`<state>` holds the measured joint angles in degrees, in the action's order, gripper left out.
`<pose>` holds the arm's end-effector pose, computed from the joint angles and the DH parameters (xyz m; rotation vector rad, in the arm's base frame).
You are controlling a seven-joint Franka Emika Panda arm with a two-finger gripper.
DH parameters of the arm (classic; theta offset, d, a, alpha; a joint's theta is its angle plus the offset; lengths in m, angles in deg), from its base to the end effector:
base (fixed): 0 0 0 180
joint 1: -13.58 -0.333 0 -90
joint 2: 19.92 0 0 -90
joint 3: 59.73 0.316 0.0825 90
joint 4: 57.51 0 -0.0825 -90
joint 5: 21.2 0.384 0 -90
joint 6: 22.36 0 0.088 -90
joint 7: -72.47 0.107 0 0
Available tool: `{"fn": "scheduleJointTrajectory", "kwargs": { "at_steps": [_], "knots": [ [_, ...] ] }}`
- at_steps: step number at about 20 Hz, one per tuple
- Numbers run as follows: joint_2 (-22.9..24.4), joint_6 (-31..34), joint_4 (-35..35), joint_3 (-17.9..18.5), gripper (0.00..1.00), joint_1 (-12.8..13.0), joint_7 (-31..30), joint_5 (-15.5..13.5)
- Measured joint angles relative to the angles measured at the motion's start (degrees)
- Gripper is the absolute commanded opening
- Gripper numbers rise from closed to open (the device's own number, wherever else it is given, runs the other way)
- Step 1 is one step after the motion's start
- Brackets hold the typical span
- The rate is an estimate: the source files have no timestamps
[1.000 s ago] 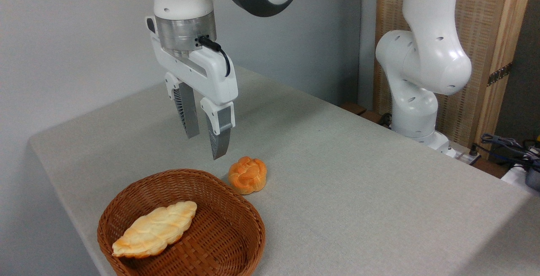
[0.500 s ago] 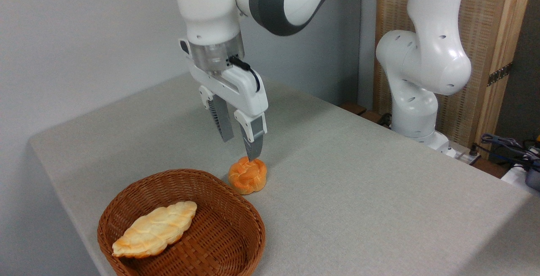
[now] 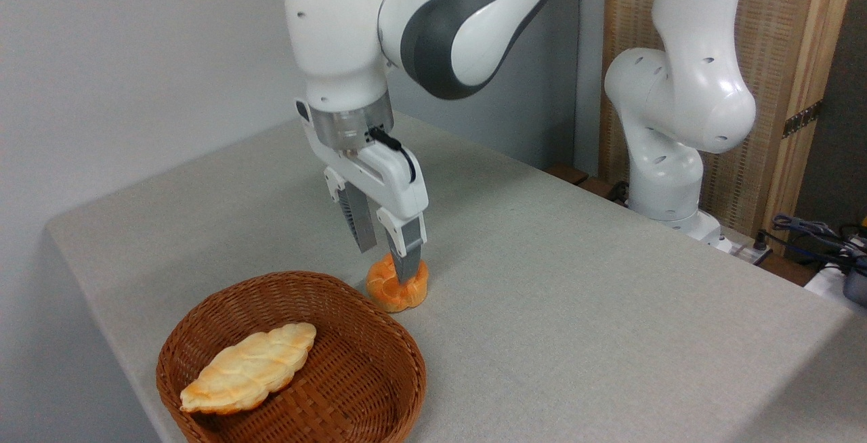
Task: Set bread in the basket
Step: 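Lower the open gripper down around the small orange bun, then close the gripper on the orange bun, then lift the bun and carry it over the woven basket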
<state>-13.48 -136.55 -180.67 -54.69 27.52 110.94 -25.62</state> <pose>0.5032 -0.0828 0.4465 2.8155 -1.1810 -0.0351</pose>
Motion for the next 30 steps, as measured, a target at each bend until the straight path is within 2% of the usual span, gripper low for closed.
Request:
{"fn": "scheduleJointTrajectory", "kwargs": {
  "at_steps": [4, 9, 14, 16, 17, 18, 19, 30],
  "knots": [
    [-1.59, -0.15, -0.05, 0.0, 1.0, 0.01, 0.05, 2.58],
    [-2.44, -0.15, -0.07, -0.02, 1.0, 0.21, 0.07, 2.67],
    [-3.55, -0.19, -0.08, -0.06, 1.0, 1.49, 0.08, 2.67],
    [-3.58, -0.59, -0.08, -0.06, 0.79, 1.55, 0.08, 2.67],
    [-3.58, -0.81, -0.08, -0.06, 0.56, 1.59, 0.08, 2.67],
    [-3.59, -0.96, -0.08, -0.06, 0.4, 1.7, 0.08, 2.67],
    [-3.62, -1.13, -0.08, -0.07, 0.36, 1.85, 0.08, 2.67],
    [-3.84, -1.67, -0.06, -0.07, 0.39, 2.2, 0.08, 2.67]
  ]
}}
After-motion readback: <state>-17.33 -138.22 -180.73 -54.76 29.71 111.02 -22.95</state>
